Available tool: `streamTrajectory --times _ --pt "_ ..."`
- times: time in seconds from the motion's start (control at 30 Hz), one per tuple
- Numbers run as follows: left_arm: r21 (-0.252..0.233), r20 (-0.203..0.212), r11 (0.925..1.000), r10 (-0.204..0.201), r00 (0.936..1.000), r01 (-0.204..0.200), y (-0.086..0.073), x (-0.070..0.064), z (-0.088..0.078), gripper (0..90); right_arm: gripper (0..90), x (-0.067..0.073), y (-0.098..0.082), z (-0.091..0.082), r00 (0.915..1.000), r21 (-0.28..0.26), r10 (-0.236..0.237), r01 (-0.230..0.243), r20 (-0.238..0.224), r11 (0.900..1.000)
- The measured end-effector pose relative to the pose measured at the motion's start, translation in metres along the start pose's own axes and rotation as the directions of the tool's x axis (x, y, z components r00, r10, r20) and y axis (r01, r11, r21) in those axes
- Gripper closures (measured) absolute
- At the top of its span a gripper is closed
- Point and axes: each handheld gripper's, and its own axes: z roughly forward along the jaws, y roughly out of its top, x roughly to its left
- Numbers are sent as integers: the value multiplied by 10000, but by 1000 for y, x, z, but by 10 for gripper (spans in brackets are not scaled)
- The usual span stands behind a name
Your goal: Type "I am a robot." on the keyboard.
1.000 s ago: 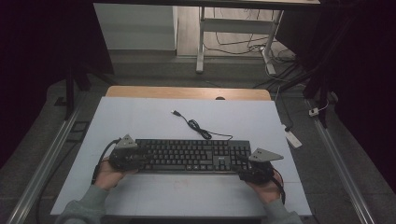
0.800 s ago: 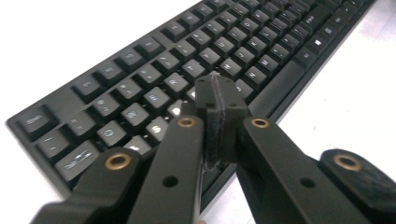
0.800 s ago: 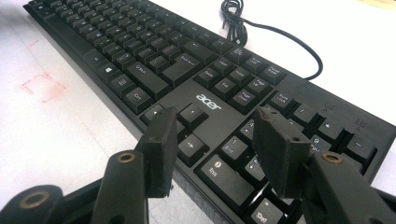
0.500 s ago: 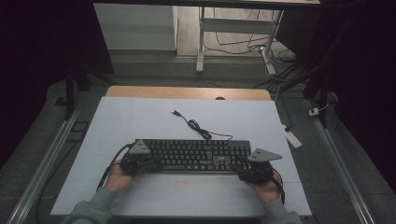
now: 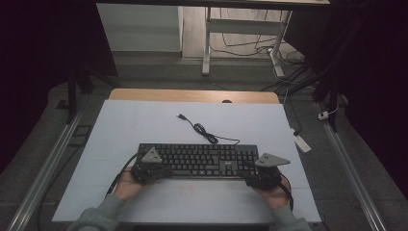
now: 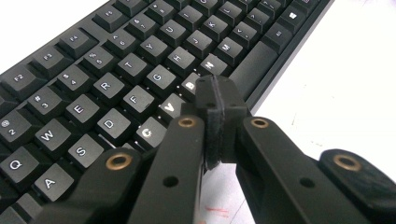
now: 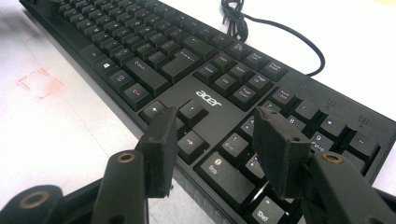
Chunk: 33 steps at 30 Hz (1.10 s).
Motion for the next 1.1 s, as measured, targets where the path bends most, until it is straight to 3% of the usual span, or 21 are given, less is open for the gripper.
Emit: streamTrajectory --times 0.37,0.5,0.6,0.77,0.93,1.1 --pt "338 -8 9994 -98 10000 98 -2 1 8 892 502 -1 -1 0 10000 55 34 -34 31 10000" --pt "223 -24 9997 -105 9999 105 -3 1 7 892 501 0 0 0 10000 50 13 -13 36 10000" --pt "2 -149 10000 7 9999 -7 -2 0 4 892 502 0 0 0 10000 35 7 -7 30 10000" --pt "-726 -268 9972 -207 9994 187 -1 3 -9 877 501 -1 -1 0 10000 -3 75 -75 35 10000" --pt "-1110 -325 9931 -410 9986 371 -2 7 -20 665 502 -1 0 -1 10000 -17 39 -39 45 10000" --pt "-1394 -466 9859 -1002 9939 929 -4 16 -29 473 501 -2 -1 -1 9999 -6 72 -72 71 10000"
